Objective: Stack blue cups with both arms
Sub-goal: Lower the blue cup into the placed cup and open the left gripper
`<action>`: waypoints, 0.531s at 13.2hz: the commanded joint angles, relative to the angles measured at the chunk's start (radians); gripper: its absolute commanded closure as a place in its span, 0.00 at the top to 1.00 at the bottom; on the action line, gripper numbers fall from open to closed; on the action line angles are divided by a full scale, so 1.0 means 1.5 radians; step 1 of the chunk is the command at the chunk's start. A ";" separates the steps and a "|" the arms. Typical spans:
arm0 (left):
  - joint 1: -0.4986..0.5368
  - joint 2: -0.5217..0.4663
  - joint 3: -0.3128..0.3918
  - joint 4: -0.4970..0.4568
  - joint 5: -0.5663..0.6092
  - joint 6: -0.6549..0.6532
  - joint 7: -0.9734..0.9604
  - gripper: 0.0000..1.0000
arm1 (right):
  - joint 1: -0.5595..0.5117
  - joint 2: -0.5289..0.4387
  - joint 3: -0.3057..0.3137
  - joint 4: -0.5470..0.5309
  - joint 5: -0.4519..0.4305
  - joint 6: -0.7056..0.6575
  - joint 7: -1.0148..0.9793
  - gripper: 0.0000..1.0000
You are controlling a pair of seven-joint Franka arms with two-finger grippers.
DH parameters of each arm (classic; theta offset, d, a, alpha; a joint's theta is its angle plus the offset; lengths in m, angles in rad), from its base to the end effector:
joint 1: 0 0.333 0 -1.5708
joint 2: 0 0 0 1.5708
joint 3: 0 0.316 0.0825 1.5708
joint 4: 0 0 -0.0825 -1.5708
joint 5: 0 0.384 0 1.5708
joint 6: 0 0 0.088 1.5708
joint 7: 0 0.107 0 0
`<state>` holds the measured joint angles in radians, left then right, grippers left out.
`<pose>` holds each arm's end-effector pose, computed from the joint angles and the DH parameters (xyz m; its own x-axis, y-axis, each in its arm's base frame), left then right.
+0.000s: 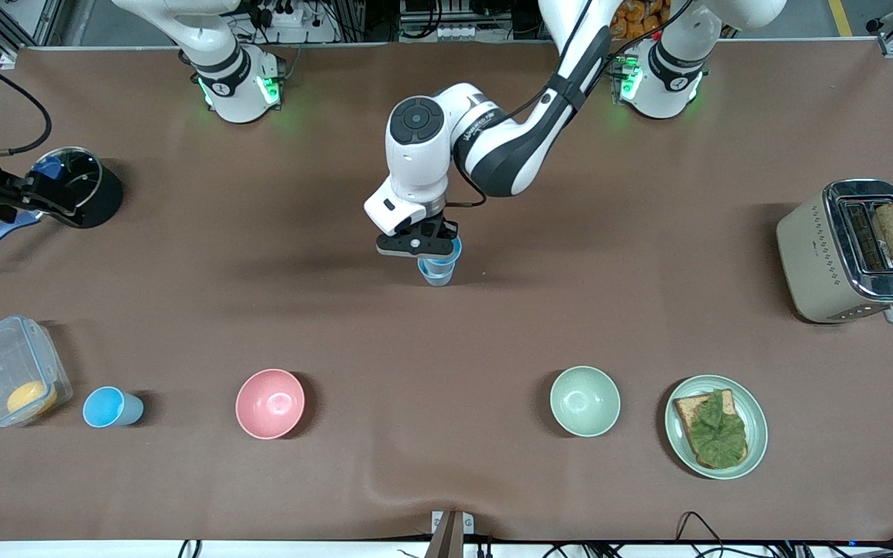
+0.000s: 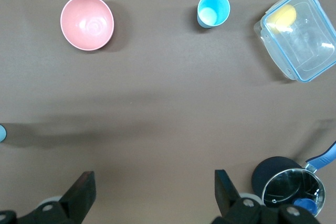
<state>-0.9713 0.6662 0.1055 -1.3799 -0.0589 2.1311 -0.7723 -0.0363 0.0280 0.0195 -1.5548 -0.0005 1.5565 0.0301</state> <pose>0.4624 -0.5728 0.3308 0.9935 -0.0874 0.0723 -0.0914 -0.9944 0.0528 0.5613 -0.0096 0.6152 0.9986 -0.0469 -0.0263 -0.0469 -0.9989 0.0007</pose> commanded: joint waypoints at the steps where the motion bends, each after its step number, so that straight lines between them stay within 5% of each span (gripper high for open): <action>1: -0.014 0.018 0.011 0.026 0.010 -0.012 -0.023 0.00 | -0.009 -0.016 0.008 -0.012 -0.004 -0.002 -0.001 1.00; 7: -0.014 0.022 0.011 0.026 0.009 -0.010 -0.032 0.00 | -0.009 -0.016 0.008 -0.011 -0.004 -0.002 -0.001 1.00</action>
<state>-0.9779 0.6833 0.1071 -1.3731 -0.0589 2.1311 -0.7864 -0.0363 0.0280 0.0195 -1.5548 -0.0005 1.5565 0.0301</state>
